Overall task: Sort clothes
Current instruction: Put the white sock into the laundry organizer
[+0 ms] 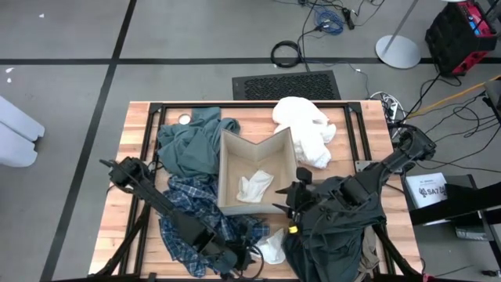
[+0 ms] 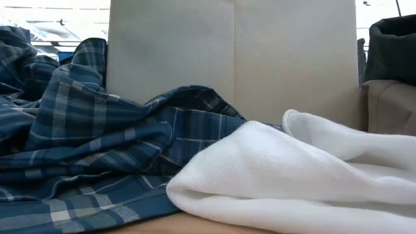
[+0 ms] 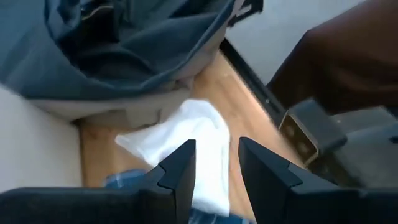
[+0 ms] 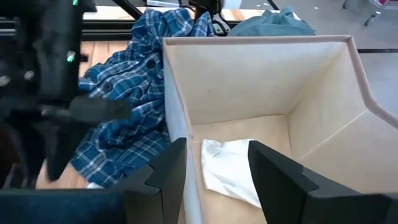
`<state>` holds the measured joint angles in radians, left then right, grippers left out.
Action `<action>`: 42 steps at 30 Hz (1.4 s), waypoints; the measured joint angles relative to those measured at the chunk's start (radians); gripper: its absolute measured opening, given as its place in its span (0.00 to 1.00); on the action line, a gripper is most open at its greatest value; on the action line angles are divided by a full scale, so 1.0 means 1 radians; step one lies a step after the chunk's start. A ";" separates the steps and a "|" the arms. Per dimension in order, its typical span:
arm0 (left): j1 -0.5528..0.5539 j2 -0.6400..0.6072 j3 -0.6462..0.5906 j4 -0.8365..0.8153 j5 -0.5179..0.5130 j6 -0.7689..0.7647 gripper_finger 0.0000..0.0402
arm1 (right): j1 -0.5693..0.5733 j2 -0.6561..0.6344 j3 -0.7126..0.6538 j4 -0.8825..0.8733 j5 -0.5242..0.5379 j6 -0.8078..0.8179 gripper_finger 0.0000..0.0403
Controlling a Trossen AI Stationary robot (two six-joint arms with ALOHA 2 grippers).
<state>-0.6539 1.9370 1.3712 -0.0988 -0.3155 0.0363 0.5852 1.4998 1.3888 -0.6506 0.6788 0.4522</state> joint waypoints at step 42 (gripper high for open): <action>0.169 0.163 0.013 -0.064 0.365 0.102 0.29 | -0.010 0.037 0.001 -0.013 0.000 0.001 0.40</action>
<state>-0.4847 2.1002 1.3838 -0.1628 0.0495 0.1382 0.5751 1.5372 1.3899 -0.6637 0.6785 0.4535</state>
